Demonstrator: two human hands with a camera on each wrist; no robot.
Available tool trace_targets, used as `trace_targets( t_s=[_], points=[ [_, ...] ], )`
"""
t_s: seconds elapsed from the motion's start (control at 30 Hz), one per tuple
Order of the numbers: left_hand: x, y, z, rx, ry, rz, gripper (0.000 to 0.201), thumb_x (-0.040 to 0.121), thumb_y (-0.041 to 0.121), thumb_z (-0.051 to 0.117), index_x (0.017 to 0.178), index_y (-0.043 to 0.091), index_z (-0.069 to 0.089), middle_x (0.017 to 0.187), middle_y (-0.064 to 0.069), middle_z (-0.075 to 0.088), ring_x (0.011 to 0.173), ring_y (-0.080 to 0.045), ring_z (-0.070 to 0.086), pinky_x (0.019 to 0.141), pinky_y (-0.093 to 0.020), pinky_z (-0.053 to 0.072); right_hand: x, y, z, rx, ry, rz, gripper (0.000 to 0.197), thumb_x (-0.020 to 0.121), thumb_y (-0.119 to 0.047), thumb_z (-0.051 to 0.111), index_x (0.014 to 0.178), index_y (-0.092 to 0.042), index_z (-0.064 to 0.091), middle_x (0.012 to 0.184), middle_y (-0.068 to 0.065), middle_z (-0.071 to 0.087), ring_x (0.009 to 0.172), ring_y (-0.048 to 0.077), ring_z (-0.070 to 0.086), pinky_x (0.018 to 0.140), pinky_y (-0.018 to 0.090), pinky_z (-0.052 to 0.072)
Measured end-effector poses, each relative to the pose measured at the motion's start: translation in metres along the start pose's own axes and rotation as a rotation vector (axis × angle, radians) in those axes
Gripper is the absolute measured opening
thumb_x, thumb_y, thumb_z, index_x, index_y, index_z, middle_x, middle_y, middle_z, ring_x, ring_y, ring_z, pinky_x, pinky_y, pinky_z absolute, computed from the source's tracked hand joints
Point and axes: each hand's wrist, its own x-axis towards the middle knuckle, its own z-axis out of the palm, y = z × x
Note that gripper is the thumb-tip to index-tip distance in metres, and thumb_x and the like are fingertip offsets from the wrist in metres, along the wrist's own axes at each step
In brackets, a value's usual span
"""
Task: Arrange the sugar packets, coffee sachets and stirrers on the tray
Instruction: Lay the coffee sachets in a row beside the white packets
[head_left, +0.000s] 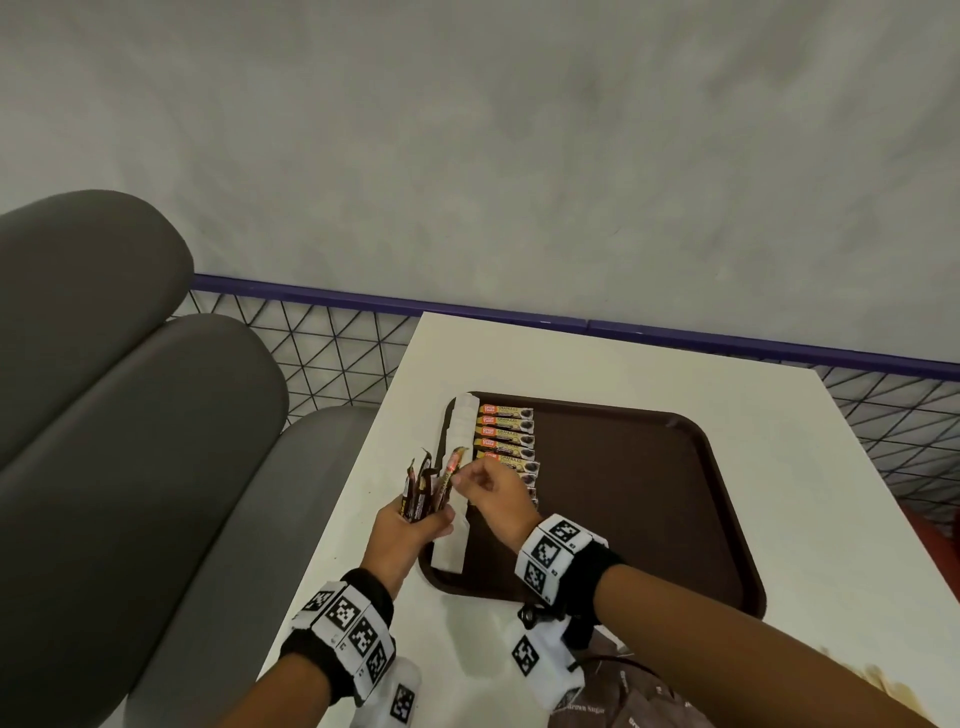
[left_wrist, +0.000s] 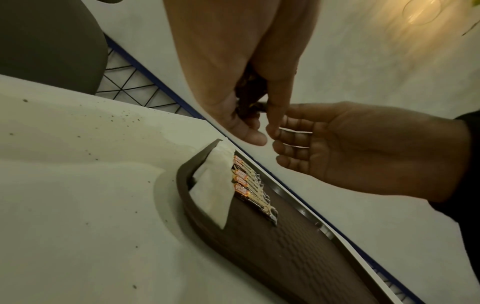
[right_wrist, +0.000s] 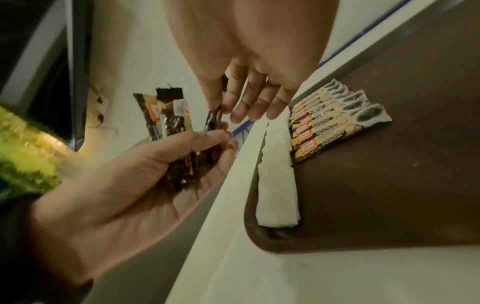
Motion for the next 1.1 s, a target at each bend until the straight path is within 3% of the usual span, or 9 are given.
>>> trace_targets(
  t_s=[0.1, 0.17, 0.23, 0.43, 0.5, 0.6, 0.77, 0.9, 1.1],
  points=[
    [-0.001, 0.003, -0.003, -0.019, -0.019, -0.018, 0.020, 0.081, -0.003, 0.066, 0.097, 0.008, 0.066, 0.091, -0.013, 0.066, 0.081, -0.021, 0.064, 0.073, -0.024, 0.057, -0.001, -0.008, -0.007, 0.159, -0.035, 0.065, 0.013, 0.090, -0.005, 0.052, 0.081, -0.015, 0.054, 0.081, -0.002, 0.061, 0.074, 0.008, 0.057, 0.073, 0.022, 0.045],
    [-0.001, 0.005, -0.002, 0.000, -0.014, -0.013, 0.021, 0.080, -0.006, 0.065, 0.096, 0.008, 0.066, 0.093, -0.015, 0.066, 0.078, -0.020, 0.064, 0.073, -0.026, 0.057, -0.005, -0.012, -0.008, 0.195, -0.103, 0.096, 0.005, 0.091, -0.016, 0.055, 0.091, -0.011, 0.053, 0.084, -0.003, 0.060, 0.073, 0.008, 0.056, 0.068, 0.021, 0.044],
    [0.000, 0.006, 0.001, 0.025, 0.016, 0.007, 0.023, 0.079, -0.008, 0.066, 0.097, 0.005, 0.064, 0.090, -0.015, 0.064, 0.074, -0.021, 0.063, 0.068, -0.024, 0.057, -0.008, -0.011, -0.006, 0.205, -0.114, 0.104, 0.017, 0.089, -0.024, 0.059, 0.097, -0.010, 0.051, 0.086, -0.004, 0.059, 0.075, 0.008, 0.056, 0.067, 0.021, 0.045],
    [-0.004, 0.005, 0.005, 0.055, -0.033, -0.031, 0.034, 0.072, 0.000, 0.075, 0.104, 0.004, 0.065, 0.092, -0.010, 0.069, 0.089, -0.024, 0.065, 0.085, -0.033, 0.053, -0.001, -0.004, -0.005, 0.196, 0.008, 0.094, 0.012, 0.090, -0.014, 0.057, 0.082, -0.018, 0.049, 0.079, -0.001, 0.055, 0.068, 0.010, 0.054, 0.066, 0.024, 0.047],
    [-0.006, 0.007, 0.005, -0.027, -0.035, -0.039, 0.029, 0.075, -0.002, 0.072, 0.101, 0.007, 0.065, 0.095, -0.010, 0.069, 0.090, -0.023, 0.065, 0.081, -0.028, 0.055, 0.003, -0.002, -0.010, 0.201, 0.020, 0.100, 0.013, 0.091, -0.012, 0.054, 0.083, -0.020, 0.049, 0.083, 0.002, 0.056, 0.070, 0.012, 0.054, 0.065, 0.024, 0.048],
    [-0.004, 0.011, 0.002, -0.132, 0.011, -0.018, 0.023, 0.079, -0.002, 0.068, 0.099, 0.007, 0.065, 0.094, -0.012, 0.067, 0.090, -0.023, 0.065, 0.072, -0.023, 0.058, 0.005, -0.004, -0.019, 0.084, -0.015, 0.061, 0.009, 0.093, -0.010, 0.050, 0.097, -0.013, 0.057, 0.089, 0.003, 0.056, 0.078, 0.011, 0.052, 0.070, 0.018, 0.044],
    [0.001, 0.017, 0.002, -0.249, 0.038, -0.014, 0.018, 0.082, 0.003, 0.066, 0.100, 0.004, 0.063, 0.093, -0.015, 0.067, 0.085, -0.024, 0.066, 0.076, -0.027, 0.059, 0.001, -0.001, -0.030, -0.216, -0.221, -0.077, 0.025, 0.095, -0.012, 0.046, 0.113, -0.006, 0.062, 0.112, 0.012, 0.062, 0.097, 0.013, 0.052, 0.079, 0.016, 0.040],
    [0.002, 0.017, 0.010, -0.200, 0.045, -0.014, 0.012, 0.082, -0.001, 0.065, 0.094, 0.003, 0.063, 0.092, -0.013, 0.065, 0.082, -0.022, 0.066, 0.069, -0.025, 0.059, -0.003, 0.000, -0.036, -0.161, -0.237, -0.083, 0.022, 0.093, -0.013, 0.051, 0.110, -0.007, 0.064, 0.107, 0.009, 0.064, 0.094, 0.012, 0.054, 0.083, 0.019, 0.043],
    [0.004, 0.010, 0.013, -0.279, 0.065, -0.026, 0.009, 0.082, -0.003, 0.064, 0.090, 0.002, 0.062, 0.086, -0.010, 0.062, 0.077, -0.018, 0.064, 0.079, -0.031, 0.058, -0.010, 0.017, -0.059, -0.026, -0.198, 0.146, 0.020, 0.088, -0.009, 0.058, 0.106, -0.002, 0.061, 0.080, 0.000, 0.058, 0.069, 0.008, 0.054, 0.061, 0.017, 0.047]
  ],
)
